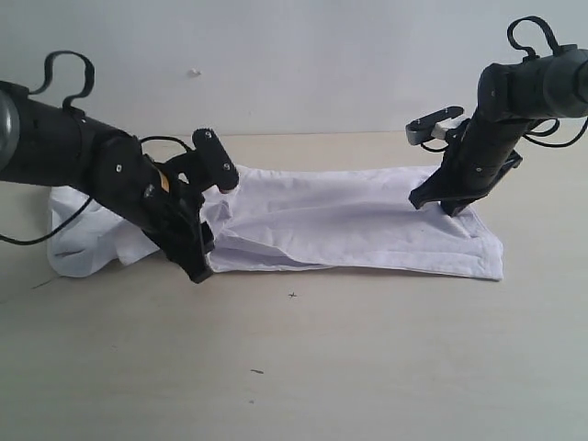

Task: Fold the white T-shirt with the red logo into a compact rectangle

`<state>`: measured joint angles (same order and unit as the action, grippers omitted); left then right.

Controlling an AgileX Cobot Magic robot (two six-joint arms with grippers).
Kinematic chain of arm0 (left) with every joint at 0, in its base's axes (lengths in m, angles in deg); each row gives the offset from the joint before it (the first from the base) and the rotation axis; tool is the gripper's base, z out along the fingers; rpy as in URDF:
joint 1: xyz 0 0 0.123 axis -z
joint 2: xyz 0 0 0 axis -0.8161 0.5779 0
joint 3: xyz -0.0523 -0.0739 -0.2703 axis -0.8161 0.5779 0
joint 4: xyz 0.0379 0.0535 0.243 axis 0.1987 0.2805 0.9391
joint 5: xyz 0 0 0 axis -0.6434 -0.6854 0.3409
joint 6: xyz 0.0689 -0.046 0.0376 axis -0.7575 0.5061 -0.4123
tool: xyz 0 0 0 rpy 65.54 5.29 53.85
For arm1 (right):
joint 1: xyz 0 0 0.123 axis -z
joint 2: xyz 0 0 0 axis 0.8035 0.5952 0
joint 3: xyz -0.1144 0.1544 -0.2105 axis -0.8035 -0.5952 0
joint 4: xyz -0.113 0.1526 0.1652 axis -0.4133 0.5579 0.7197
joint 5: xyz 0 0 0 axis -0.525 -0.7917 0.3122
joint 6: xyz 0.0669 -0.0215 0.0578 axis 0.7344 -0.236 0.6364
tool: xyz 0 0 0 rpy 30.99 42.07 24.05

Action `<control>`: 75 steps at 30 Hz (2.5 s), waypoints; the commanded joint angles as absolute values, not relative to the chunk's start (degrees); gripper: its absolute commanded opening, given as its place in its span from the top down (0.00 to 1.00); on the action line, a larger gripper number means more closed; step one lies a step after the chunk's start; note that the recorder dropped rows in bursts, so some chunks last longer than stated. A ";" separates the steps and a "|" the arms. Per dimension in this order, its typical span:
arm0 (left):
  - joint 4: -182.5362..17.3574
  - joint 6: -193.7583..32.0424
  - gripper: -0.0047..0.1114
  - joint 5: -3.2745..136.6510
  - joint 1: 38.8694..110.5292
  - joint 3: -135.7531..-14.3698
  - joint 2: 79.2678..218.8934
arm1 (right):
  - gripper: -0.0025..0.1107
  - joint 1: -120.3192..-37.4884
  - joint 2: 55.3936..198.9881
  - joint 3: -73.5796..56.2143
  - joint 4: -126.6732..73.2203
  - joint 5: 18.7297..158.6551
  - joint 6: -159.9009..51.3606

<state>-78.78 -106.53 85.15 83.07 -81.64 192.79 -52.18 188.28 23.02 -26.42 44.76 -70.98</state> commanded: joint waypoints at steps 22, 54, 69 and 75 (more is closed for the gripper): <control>-67.14 -101.70 0.51 81.28 79.28 -81.62 195.19 | 0.98 -52.13 188.75 22.28 -25.31 43.84 -71.51; -30.97 -96.00 0.74 76.82 79.17 -89.19 194.47 | 0.98 -52.13 188.85 22.28 -25.20 44.21 -71.51; -84.92 -101.45 0.74 111.78 76.36 -100.44 194.24 | 0.98 -52.13 188.85 22.28 -25.20 44.11 -71.90; -85.81 -105.33 0.63 116.90 76.96 -96.13 194.24 | 0.98 -52.13 188.85 22.28 -25.20 44.00 -71.90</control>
<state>-84.41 -103.92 115.41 76.48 -98.16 194.73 -52.18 188.28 23.02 -26.32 44.98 -71.45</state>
